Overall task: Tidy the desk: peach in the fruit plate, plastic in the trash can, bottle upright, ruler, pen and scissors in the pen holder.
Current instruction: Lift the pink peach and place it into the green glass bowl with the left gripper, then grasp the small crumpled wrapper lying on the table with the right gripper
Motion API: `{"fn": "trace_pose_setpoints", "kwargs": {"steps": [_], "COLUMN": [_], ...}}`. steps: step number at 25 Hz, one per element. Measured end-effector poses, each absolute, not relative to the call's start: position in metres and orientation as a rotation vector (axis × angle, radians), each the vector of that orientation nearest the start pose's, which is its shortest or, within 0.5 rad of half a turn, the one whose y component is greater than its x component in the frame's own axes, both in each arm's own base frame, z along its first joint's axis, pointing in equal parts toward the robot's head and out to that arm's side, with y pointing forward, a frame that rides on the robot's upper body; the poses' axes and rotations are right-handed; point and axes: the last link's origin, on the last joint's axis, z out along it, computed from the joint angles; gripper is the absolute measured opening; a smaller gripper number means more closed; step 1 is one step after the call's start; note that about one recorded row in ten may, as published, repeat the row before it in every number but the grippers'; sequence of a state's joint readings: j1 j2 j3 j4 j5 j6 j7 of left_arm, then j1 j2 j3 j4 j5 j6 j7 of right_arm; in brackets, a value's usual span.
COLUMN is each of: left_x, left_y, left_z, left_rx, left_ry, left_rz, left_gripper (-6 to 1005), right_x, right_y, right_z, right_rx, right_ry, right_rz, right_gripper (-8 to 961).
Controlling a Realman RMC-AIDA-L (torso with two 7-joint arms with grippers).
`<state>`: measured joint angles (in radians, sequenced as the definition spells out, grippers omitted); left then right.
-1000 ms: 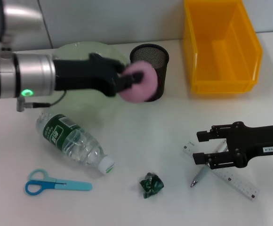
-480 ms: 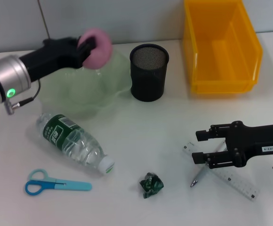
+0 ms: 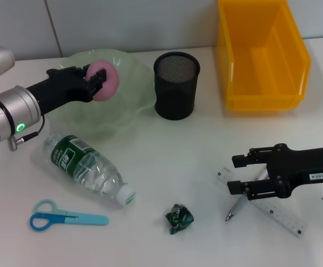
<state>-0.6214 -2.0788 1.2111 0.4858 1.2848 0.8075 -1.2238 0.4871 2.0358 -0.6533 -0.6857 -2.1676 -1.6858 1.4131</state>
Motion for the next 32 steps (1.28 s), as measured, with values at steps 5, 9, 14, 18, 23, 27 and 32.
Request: {"fn": "trace_pose_setpoints", "kwargs": {"steps": [5, 9, 14, 18, 23, 27, 32], "left_x": [-0.241, -0.24, -0.24, -0.24, -0.236, -0.229, -0.216], "left_y": [0.415, 0.415, 0.415, 0.415, 0.413, 0.405, 0.383], "left_z": [-0.041, -0.042, -0.042, -0.041, -0.039, -0.035, -0.024], "left_rx": [-2.265, -2.269, -2.27, -2.272, -2.289, -2.336, -2.448], "left_ry": [-0.696, -0.697, -0.696, -0.701, -0.696, -0.71, -0.659], "left_rz": [-0.592, -0.593, -0.591, -0.597, -0.636, -0.734, -0.888], "left_gripper": [294, 474, 647, 766, 850, 849, 847], "right_x": [0.29, 0.29, 0.29, 0.29, 0.291, 0.291, 0.291], "right_y": [0.301, 0.3, 0.3, 0.299, 0.299, 0.299, 0.299], "right_z": [0.014, 0.013, 0.012, 0.012, 0.012, 0.012, 0.012], "right_rx": [-2.859, -2.865, -2.866, -2.865, -2.863, -2.863, -2.86], "right_ry": [0.706, 0.707, 0.71, 0.717, 0.723, 0.725, 0.727], "right_rz": [0.541, 0.537, 0.537, 0.538, 0.538, 0.539, 0.541], "right_gripper": [729, 729, 729, 729, 729, 729, 729]}}
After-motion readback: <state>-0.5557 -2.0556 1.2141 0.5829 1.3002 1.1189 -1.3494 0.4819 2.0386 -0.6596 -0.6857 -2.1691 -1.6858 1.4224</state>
